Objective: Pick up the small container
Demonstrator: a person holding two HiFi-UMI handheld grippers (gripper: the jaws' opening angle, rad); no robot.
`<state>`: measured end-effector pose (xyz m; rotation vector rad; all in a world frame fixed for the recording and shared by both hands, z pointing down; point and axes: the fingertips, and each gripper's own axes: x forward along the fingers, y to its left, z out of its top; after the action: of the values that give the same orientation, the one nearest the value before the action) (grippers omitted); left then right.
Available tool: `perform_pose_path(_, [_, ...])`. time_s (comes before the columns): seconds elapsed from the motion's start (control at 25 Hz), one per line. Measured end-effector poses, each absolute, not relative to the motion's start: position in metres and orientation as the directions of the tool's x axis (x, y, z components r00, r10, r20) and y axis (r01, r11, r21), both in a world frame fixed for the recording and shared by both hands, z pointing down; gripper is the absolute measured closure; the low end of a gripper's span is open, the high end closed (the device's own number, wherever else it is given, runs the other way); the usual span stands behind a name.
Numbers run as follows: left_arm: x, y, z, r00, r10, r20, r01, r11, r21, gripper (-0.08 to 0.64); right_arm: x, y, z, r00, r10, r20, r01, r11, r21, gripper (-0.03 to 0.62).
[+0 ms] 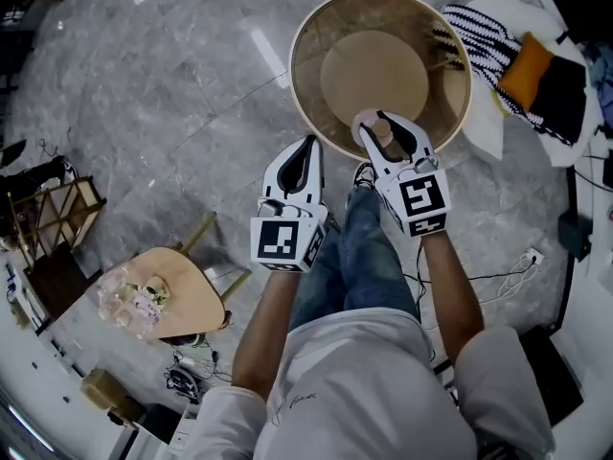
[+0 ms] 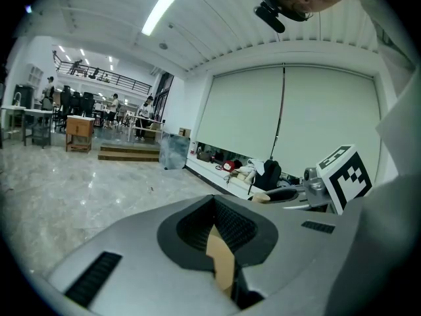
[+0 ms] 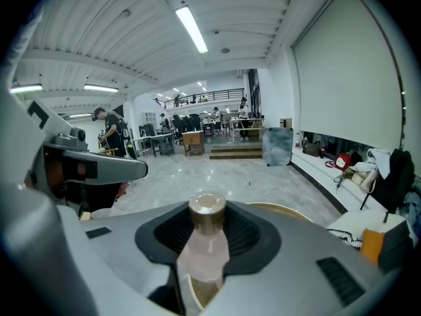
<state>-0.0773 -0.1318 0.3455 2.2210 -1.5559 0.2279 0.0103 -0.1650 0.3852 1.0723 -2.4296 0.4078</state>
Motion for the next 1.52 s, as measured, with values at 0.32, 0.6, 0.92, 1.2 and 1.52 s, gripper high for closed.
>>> perform_pose_path(0.32, [-0.078, -0.115, 0.331, 0.382, -0.849, 0.365, -0.919, -0.308, 0.246, 0.545, 0.015, -0.153, 0.358, -0.589, -0.626, 0.510, -0.757, 0.649, -0.076, 0.453])
perform_pose_path(0.6, [-0.078, -0.100, 0.306, 0.384, -0.859, 0.339, -0.915, -0.304, 0.265, 0.545, 0.024, -0.138, 0.338, -0.586, -0.629, 0.511, -0.759, 0.647, -0.073, 0.453])
perform_pose_path(0.92, [-0.077, -0.086, 0.277, 0.396, -0.862, 0.317, -0.908, -0.315, 0.276, 0.543, 0.024, -0.116, 0.314, -0.600, -0.618, 0.507, -0.748, 0.658, -0.085, 0.453])
perform_pose_path(1.2, [-0.072, -0.065, 0.258, 0.425, -0.853, 0.302, -0.893, -0.340, 0.295, 0.545, 0.019, -0.098, 0.295, -0.612, -0.610, 0.504, -0.739, 0.668, -0.088, 0.453])
perform_pose_path(1.52, [-0.068, -0.047, 0.240, 0.456, -0.844, 0.284, -0.882, -0.384, 0.274, 0.545, 0.019, -0.077, 0.272, -0.629, -0.598, 0.497, -0.719, 0.691, -0.078, 0.453])
